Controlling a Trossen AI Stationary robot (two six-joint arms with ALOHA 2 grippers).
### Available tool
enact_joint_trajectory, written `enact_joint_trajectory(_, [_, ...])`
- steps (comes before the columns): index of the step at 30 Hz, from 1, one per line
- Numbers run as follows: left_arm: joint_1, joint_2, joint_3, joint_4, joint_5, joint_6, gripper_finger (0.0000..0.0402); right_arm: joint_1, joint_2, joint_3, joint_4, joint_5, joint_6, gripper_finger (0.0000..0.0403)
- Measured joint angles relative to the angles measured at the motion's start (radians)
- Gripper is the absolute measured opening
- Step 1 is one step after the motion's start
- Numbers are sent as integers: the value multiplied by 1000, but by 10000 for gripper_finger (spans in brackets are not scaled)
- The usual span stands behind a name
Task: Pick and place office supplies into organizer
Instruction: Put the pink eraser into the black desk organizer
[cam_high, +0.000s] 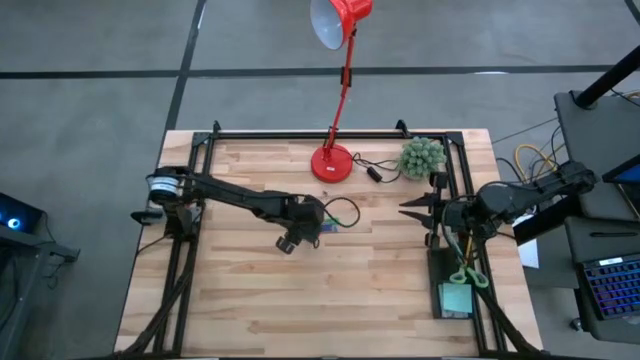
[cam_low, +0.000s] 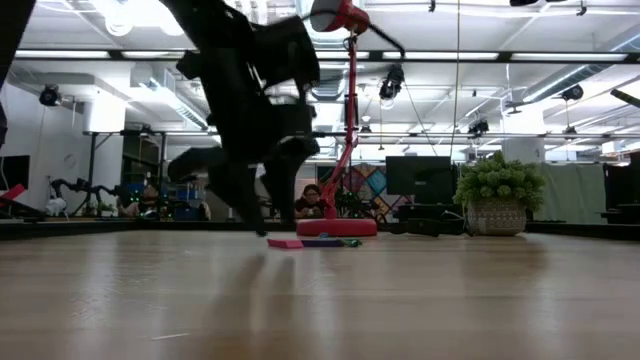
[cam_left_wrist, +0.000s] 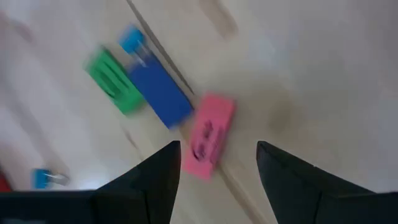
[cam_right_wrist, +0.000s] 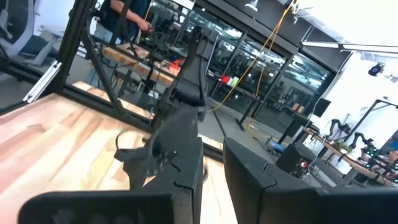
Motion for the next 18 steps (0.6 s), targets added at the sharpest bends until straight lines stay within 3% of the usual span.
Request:
enact_joint_trajectory(4, [15, 55, 53, -84, 0, 28, 196, 0, 0, 0, -3, 0, 2, 54])
enact_joint_trajectory(18, [25, 103, 85, -76, 28, 139, 196, 0, -3, 0, -17, 0, 2, 54])
